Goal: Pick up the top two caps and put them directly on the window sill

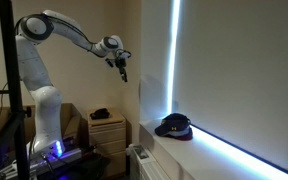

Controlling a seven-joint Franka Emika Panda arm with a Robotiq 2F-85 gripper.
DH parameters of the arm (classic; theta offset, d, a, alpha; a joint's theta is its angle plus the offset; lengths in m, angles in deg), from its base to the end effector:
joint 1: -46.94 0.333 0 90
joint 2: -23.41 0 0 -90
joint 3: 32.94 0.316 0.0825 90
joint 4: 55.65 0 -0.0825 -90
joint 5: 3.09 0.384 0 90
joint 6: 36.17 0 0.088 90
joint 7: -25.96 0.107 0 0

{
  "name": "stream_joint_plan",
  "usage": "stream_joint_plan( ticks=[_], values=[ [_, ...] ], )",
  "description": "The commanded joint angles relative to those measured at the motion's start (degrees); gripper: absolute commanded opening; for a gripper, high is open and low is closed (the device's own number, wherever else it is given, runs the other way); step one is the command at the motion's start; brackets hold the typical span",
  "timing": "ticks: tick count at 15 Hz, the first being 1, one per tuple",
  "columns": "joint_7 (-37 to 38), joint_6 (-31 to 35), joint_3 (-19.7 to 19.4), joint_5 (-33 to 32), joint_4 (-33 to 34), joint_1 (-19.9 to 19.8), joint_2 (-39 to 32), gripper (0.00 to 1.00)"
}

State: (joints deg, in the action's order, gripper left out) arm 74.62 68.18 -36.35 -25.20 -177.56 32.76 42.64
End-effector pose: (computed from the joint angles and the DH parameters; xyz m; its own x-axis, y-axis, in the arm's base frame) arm 0.4276 -0.1708 0.5553 0.4956 -0.8254 0.2703 -0.8664 -0.4479 0.2210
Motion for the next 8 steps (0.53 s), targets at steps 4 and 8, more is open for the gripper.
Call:
stream_joint_plan(
  ticks=[4,8],
  values=[
    [1.78,4.99,-7.14,1.65,2.74,-3.11,-6.34,1.00],
    [0.18,6.70,-6.46,0.44,0.99,-2.32,-5.27,1.00]
  ],
)
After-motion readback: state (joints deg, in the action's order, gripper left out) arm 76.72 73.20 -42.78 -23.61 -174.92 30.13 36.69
